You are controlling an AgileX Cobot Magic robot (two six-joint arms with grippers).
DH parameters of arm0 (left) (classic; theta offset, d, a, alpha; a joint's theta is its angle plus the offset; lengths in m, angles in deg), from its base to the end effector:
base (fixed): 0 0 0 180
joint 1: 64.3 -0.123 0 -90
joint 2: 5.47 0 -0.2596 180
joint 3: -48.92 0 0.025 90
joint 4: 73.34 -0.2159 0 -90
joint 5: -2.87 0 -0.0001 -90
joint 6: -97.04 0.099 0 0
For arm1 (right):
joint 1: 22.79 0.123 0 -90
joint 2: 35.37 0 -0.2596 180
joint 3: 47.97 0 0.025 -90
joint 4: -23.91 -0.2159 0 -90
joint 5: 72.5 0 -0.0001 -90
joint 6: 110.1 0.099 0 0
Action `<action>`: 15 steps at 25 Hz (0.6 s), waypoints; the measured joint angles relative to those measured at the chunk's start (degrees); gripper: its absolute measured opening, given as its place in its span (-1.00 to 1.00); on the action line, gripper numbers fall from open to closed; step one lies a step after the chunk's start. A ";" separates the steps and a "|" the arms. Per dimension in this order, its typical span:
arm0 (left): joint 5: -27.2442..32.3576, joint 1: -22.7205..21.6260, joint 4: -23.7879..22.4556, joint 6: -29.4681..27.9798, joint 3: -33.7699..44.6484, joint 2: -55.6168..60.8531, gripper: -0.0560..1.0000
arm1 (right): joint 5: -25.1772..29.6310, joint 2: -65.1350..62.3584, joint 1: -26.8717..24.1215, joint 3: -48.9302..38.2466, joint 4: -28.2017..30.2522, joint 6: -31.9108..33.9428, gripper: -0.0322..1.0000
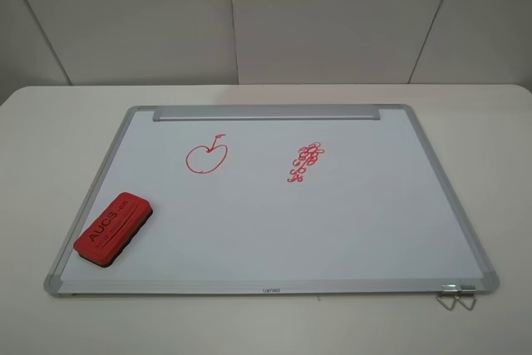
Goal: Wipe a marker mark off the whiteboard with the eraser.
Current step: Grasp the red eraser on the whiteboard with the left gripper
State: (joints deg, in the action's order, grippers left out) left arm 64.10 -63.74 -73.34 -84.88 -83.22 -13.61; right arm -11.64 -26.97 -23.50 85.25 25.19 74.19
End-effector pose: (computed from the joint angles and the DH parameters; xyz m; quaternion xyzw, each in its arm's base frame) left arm -0.0040 0.0000 0.2558 -0.0101 0.8536 -0.0113 0.5207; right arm -0.0050 -0.0019 0.2612 0.0376 0.8473 0.0054 0.5297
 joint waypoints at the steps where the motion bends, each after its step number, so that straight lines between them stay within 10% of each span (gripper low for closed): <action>1: 0.00 0.00 0.00 0.00 0.00 0.00 0.56 | 0.00 0.00 0.00 0.00 0.00 0.00 0.47; 15: 0.00 0.00 0.00 0.00 0.00 0.00 0.56 | 0.00 0.00 0.00 0.00 0.00 0.00 0.47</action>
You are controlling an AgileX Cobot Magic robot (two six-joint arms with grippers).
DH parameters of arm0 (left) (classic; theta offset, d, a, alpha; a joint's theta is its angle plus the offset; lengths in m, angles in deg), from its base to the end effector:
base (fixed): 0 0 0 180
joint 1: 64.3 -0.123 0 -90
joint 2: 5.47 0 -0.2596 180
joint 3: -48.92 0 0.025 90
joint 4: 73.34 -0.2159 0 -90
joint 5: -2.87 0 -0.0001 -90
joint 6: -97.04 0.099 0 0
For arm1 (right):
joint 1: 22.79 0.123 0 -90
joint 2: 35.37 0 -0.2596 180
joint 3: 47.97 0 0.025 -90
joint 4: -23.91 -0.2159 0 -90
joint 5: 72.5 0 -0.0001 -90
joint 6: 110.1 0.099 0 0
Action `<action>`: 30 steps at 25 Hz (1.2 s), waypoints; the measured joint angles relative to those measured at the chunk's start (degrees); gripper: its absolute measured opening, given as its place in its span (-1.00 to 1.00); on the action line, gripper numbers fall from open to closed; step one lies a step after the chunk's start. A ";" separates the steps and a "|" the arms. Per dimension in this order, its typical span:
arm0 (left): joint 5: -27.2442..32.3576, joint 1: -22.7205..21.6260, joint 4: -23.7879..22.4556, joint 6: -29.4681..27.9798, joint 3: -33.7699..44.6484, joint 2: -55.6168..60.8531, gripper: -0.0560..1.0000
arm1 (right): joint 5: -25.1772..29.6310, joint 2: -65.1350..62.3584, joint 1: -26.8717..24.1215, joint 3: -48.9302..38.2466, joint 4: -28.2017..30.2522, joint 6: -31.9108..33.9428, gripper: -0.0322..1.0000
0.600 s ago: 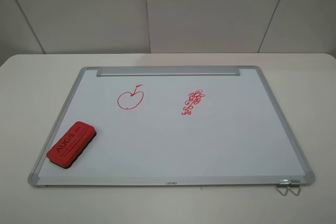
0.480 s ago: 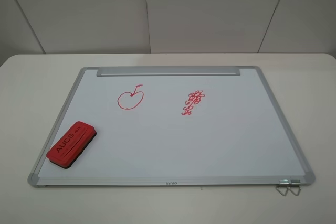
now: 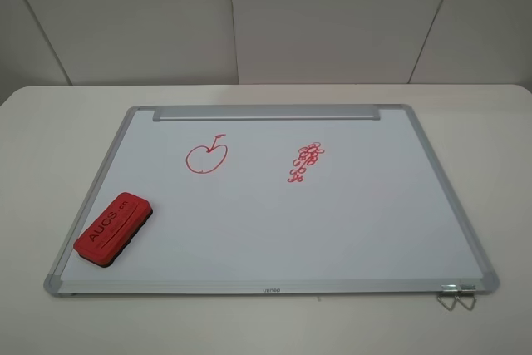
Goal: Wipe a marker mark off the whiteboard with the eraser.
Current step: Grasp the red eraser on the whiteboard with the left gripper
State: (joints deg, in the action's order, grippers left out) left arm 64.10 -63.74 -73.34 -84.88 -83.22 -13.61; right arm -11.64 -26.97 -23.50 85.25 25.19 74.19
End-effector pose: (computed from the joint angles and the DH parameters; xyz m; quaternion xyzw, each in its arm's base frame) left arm -0.0040 0.0000 0.2558 -0.0101 0.8536 -0.0113 0.5207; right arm -0.0050 -0.0019 0.2612 0.0376 0.8473 0.0054 0.5297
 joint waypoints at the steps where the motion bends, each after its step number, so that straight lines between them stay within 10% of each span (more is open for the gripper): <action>1: 0.00 0.00 0.00 0.00 0.00 0.00 0.56 | 0.00 0.00 0.00 0.00 0.00 0.00 0.47; 21: 0.00 0.00 0.00 0.34 -0.07 -0.52 0.56 | 0.00 0.00 0.00 0.00 0.00 0.00 0.47; 30: -1.63 0.00 3.22 8.58 -1.38 -27.69 0.56 | 0.00 0.00 0.00 0.00 0.00 0.00 0.47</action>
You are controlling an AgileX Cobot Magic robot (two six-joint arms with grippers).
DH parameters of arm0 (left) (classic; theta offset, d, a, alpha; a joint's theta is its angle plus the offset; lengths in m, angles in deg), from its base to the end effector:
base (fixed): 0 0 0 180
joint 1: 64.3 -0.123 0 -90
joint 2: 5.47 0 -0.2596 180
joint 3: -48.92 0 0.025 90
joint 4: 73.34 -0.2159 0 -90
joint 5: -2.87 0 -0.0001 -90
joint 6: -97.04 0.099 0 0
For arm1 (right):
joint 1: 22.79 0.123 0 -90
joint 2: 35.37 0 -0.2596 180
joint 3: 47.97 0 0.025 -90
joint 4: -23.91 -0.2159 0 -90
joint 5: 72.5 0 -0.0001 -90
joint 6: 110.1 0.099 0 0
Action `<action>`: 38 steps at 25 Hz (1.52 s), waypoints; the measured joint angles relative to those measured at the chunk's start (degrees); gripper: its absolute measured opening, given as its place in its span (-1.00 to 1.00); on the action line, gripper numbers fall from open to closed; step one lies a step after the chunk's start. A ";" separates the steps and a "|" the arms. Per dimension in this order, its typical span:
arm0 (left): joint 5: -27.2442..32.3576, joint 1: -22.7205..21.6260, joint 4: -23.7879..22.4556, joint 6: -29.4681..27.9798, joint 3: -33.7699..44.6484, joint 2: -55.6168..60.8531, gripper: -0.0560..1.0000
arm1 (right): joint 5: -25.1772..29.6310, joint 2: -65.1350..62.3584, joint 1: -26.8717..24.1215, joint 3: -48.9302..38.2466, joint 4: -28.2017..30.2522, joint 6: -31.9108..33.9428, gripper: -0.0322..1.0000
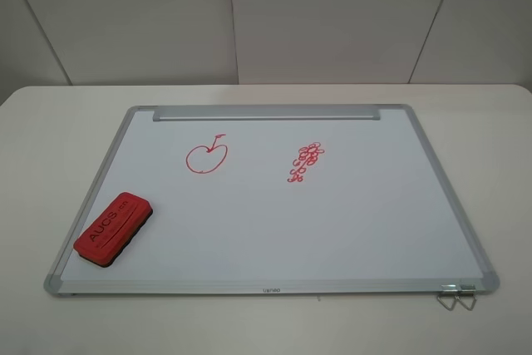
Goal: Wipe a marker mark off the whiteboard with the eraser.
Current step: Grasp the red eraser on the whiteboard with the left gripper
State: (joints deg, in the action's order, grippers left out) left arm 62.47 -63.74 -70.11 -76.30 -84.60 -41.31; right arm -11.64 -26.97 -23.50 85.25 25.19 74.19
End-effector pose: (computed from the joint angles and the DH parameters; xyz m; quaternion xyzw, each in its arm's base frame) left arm 0.0611 -0.0054 0.2508 0.0540 0.9434 -0.0102 0.3271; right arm -0.0050 -0.0019 0.2612 0.0376 0.8473 0.0054 0.5297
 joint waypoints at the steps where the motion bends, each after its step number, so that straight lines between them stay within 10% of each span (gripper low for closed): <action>1: -1.27 0.00 0.00 1.23 -0.55 -4.45 0.56 | 0.00 0.00 0.00 0.00 0.00 0.00 0.47; 6: -5.27 0.58 0.30 4.78 -5.36 -26.33 0.56 | 0.00 0.00 0.00 0.00 0.00 0.00 0.47; 17: -13.65 16.35 0.61 6.16 -11.84 -58.26 0.56 | 0.00 0.00 0.00 0.00 0.00 0.00 0.47; 26: -22.62 23.47 0.92 3.95 -11.84 -61.84 0.56 | 0.00 0.00 0.00 0.00 0.00 0.00 0.47; 38: -25.80 23.47 -10.72 -9.88 -11.84 -61.84 0.57 | 0.00 0.00 0.00 0.00 0.00 0.00 0.47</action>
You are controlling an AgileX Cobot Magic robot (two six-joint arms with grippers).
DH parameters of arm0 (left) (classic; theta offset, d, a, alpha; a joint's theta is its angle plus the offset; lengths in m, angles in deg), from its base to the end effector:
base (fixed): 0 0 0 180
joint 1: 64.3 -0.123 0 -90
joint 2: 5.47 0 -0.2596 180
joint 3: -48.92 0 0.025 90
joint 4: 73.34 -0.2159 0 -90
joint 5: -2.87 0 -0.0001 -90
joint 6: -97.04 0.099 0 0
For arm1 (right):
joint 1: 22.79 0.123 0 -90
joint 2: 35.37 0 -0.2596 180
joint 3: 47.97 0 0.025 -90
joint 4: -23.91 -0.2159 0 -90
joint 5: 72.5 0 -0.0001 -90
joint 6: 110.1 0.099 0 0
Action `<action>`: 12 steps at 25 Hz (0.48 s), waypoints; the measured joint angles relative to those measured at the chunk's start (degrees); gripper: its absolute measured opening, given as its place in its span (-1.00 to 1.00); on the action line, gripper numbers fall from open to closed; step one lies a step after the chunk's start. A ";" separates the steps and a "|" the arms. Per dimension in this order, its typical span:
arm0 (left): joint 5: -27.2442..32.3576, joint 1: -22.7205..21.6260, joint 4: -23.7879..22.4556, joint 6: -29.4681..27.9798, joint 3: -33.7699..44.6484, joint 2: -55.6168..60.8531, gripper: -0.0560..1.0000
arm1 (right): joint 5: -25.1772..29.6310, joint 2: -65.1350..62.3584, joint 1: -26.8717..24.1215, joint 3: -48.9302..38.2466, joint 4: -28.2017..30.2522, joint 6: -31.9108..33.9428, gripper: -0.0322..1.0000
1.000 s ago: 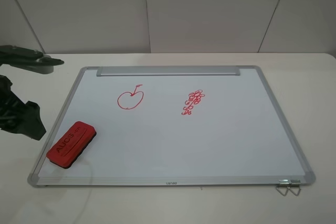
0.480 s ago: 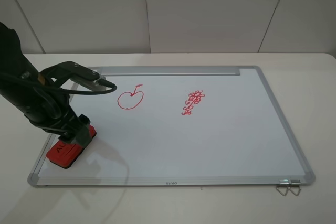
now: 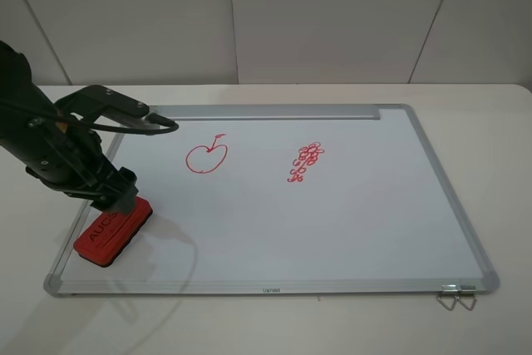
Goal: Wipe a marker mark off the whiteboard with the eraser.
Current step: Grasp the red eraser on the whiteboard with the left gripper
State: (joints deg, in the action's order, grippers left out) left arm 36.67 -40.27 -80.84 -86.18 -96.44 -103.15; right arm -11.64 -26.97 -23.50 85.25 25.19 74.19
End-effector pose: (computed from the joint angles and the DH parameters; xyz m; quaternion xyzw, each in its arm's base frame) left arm 0.2177 -0.0892 0.1576 0.2276 0.9653 0.0131 0.1272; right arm -0.0050 -0.0019 0.2612 0.0376 0.8473 0.0054 0.5297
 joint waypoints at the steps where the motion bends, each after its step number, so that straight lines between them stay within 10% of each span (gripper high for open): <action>1: 0.00 0.00 0.00 0.00 0.00 0.00 0.57 | 0.00 0.00 0.00 0.00 0.00 0.00 0.47; 12: -5.81 0.00 -0.07 -0.07 6.57 0.00 0.57 | 0.00 0.00 0.00 0.00 0.00 0.00 0.47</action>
State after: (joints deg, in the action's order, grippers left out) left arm 30.86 -40.27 -80.91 -86.24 -89.87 -103.15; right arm -11.64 -26.97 -23.50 85.25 25.19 74.19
